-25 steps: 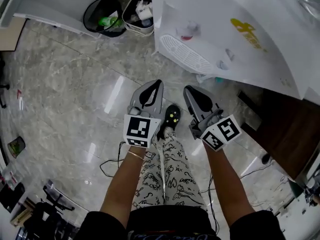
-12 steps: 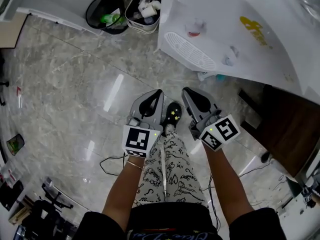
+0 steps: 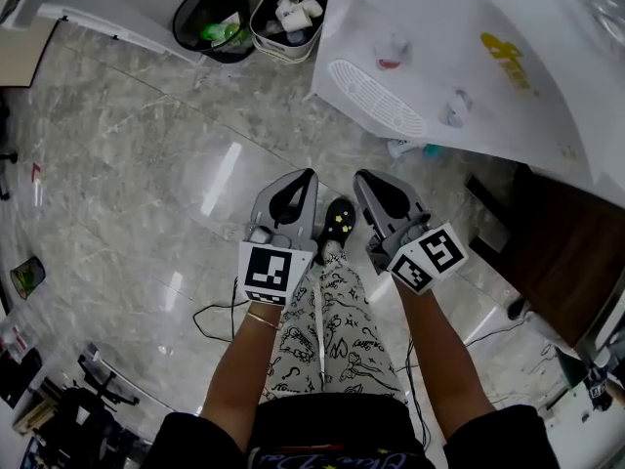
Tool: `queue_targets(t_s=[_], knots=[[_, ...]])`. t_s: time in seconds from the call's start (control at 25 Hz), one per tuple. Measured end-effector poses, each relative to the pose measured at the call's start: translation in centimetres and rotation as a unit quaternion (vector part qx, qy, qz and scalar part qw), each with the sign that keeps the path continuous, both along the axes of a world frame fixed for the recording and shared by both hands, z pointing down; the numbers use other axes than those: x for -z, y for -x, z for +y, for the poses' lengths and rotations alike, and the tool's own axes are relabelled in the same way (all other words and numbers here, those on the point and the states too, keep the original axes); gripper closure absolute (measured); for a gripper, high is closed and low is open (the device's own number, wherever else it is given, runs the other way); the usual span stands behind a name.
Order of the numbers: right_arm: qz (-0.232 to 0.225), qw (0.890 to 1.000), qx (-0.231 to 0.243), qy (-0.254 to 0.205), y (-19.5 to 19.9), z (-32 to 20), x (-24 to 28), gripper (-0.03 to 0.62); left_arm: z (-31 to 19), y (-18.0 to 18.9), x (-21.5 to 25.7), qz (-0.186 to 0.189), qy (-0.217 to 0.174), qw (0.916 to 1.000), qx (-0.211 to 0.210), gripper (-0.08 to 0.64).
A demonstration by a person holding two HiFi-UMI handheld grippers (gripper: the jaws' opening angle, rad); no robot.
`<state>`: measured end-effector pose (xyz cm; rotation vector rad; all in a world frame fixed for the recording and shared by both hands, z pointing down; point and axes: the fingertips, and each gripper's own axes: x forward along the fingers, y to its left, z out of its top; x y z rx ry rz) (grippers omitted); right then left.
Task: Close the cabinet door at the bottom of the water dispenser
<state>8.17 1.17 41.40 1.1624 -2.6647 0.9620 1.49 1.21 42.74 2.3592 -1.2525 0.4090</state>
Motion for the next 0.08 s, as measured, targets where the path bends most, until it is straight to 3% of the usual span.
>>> queue_targets(t_s=[0.08], knots=[[-0.007,1.000,-0.005,0.002,-0.04,0.14,0.17,0.577,0.34,-0.06,0.60,0.008,-0.010,0.9999,-0.002,0.565]])
